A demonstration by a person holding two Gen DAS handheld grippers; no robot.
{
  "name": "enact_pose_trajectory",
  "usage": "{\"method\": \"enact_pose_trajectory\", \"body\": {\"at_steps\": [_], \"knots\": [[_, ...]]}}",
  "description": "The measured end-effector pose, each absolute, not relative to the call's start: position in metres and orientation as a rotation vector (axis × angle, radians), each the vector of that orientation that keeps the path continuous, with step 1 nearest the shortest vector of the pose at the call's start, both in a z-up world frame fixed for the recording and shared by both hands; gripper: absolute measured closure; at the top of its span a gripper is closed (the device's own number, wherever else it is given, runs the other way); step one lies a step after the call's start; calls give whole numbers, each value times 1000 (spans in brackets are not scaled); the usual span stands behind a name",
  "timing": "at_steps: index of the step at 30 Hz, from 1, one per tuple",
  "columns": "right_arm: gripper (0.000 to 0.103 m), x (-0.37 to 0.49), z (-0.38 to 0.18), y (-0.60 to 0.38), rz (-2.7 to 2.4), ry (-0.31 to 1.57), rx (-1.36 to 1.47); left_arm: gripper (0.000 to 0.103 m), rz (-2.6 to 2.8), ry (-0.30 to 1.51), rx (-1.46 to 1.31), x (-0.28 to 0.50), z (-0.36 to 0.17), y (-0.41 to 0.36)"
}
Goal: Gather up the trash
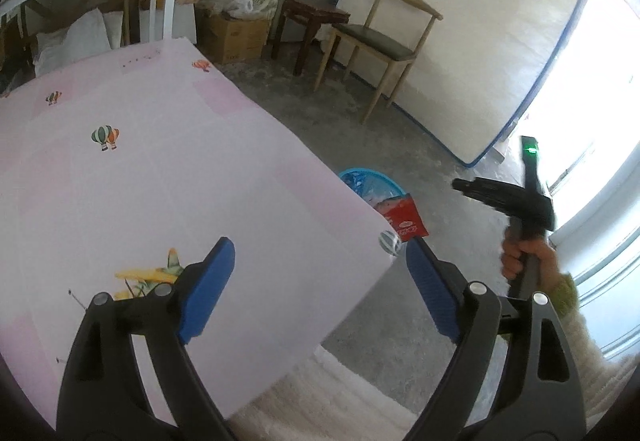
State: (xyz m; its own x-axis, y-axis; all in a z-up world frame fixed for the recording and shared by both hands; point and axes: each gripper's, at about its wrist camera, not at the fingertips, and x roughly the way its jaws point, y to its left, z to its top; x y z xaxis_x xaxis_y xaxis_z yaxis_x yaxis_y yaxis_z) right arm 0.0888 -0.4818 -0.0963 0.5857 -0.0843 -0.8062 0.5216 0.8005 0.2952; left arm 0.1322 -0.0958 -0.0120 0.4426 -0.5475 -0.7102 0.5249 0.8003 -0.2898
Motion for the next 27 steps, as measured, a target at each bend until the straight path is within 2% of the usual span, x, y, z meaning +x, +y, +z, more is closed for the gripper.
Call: {"method": "enact_pose_trajectory", "body": {"at_steps": [1, 3, 6, 8, 9, 15, 27], "knots": [[50, 77, -84, -474, -383, 856, 518, 17, -660, 881, -30, 127, -11, -96], [42, 57, -64, -458, -394, 818, 461, 14, -636, 861, -34, 117, -7, -95], [25, 28, -33, -425, -400, 759, 357, 11, -610, 830, -54, 102, -1, -93], [9, 5, -13, -400, -402, 693, 288, 9, -586, 819, -76, 94, 3, -90], [6, -5, -5, -387, -397, 662, 256, 9, -566, 817, -84, 91, 3, -89], [6, -47, 22, -329, -413, 574, 139, 9, -379, 786, -25, 68, 2, -90], [6, -50, 31, -268, -437, 581, -1, 9, -269, 668, 27, 48, 34, -105]]}}
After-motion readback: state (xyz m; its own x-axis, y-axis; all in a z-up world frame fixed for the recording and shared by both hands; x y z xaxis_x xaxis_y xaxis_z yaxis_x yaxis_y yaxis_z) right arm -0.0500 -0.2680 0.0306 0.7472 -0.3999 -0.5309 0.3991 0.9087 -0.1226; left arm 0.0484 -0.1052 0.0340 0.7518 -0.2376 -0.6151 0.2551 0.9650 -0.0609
